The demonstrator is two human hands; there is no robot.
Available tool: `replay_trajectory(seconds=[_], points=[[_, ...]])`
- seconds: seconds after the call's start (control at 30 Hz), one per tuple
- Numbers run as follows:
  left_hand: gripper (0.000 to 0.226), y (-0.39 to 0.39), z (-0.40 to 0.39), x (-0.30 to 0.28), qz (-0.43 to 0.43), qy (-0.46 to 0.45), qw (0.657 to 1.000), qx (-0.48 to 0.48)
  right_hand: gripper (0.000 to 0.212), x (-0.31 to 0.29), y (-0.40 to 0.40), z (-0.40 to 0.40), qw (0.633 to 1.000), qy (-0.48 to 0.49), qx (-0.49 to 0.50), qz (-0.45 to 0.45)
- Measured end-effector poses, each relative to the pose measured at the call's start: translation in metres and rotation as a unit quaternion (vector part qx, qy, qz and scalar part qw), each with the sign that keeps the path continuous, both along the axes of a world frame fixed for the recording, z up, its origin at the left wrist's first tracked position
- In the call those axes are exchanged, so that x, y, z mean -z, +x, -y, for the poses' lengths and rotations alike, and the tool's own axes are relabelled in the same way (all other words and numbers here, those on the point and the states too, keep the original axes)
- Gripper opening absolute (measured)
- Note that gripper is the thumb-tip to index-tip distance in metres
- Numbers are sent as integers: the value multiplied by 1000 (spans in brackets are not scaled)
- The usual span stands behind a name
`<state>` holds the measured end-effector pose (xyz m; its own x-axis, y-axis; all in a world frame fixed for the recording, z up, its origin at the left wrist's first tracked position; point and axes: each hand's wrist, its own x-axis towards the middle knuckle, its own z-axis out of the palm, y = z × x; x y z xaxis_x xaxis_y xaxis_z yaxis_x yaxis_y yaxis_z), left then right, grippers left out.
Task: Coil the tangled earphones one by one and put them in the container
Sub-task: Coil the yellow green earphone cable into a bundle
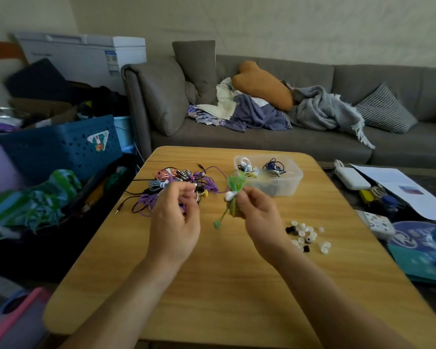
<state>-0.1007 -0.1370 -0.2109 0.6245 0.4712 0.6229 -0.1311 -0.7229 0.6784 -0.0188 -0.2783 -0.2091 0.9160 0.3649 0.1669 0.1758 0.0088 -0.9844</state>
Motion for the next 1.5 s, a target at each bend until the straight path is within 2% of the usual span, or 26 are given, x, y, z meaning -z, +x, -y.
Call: replay_trajectory(seconds=[0.07,0.1,0.17,0.23,0.27,0.3,0.37,0.43,0.5,0.57,0.63,0.73,0.87,1.0,1.07,1.1,1.17,1.27,1.3,1.37,1.43,1.5], points=[[18,-1,14,-2,-38,-110,991,65,25,-11,-8,5,979,150,-37,-135],[17,-2,23,-4,-64,-190,973,113,26,-15,-13,8,959,206,-57,-186],[24,-4,40,-9,-128,-370,892,226,25,-22,-24,16,923,266,-97,-260],[41,-6,53,-7,-175,-479,805,303,25,-21,-30,22,903,271,-106,-315],[42,-7,58,-5,-185,-499,783,322,22,-18,-31,24,899,276,-88,-329],[38,-8,62,-2,-191,-500,779,328,19,-13,-30,24,892,292,-63,-339],[24,-9,69,2,-209,-485,788,317,17,-6,-25,22,868,342,-13,-361],[15,-7,71,6,-232,-488,787,297,17,0,-21,18,868,347,29,-353],[8,-5,71,8,-233,-498,792,265,20,2,-23,17,903,292,56,-310],[4,-4,71,9,-224,-488,810,234,22,2,-28,17,959,171,92,-205],[4,-3,70,12,-217,-466,832,208,23,4,-32,16,980,101,107,-132],[10,1,66,14,-216,-447,844,204,23,10,-28,13,980,87,111,-141],[46,0,58,12,-219,-360,882,210,21,21,-26,12,962,128,87,-223],[31,6,51,5,-217,-364,893,150,17,18,-23,18,954,142,67,-257],[23,9,46,0,-183,-421,877,142,20,15,-22,24,959,104,54,-260],[19,9,44,-3,-163,-459,860,150,20,13,-23,27,968,54,38,-243],[10,8,40,-7,-128,-523,822,184,17,9,-24,35,983,-96,6,-157],[12,6,35,-9,-111,-566,783,233,12,8,-21,41,965,-262,21,12],[16,6,33,-9,-112,-568,779,242,13,8,-20,42,958,-278,42,56],[24,6,32,-8,-113,-559,784,245,15,6,-20,43,964,-235,59,109],[26,6,34,-6,-118,-543,795,243,14,2,-20,45,976,-176,15,124],[29,6,36,-3,-118,-527,805,246,16,0,-22,46,978,-162,-35,128]])
